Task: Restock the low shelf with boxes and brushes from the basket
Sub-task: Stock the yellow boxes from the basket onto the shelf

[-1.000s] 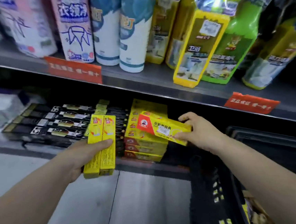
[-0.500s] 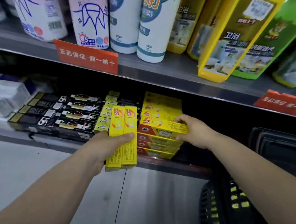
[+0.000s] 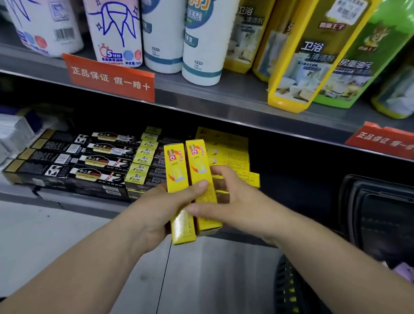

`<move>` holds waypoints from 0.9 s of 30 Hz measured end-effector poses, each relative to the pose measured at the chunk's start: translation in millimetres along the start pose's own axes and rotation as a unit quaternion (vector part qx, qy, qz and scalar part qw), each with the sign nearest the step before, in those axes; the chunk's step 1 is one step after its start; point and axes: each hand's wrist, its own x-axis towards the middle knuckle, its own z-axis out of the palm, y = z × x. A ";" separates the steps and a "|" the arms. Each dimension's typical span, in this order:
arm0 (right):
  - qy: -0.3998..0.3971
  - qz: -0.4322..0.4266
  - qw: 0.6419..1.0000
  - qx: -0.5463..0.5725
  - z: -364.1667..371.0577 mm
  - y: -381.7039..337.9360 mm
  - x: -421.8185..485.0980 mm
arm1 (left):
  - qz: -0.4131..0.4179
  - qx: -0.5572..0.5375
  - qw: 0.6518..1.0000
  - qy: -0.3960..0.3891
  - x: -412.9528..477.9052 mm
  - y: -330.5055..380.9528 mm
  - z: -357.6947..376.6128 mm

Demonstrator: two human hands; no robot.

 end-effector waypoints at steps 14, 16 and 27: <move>0.203 -0.025 0.893 -0.402 -80.9 15.1 29.6 | -0.066 -0.102 0.984 0.132 22.6 -7.8 19.3; 0.164 0.012 0.903 -0.398 -85.4 20.9 47.6 | -0.065 -0.113 0.983 0.130 25.2 -7.6 21.6; 0.007 0.059 0.947 -0.314 -82.8 41.8 72.2 | -0.058 -0.118 0.984 0.120 37.6 -6.8 22.2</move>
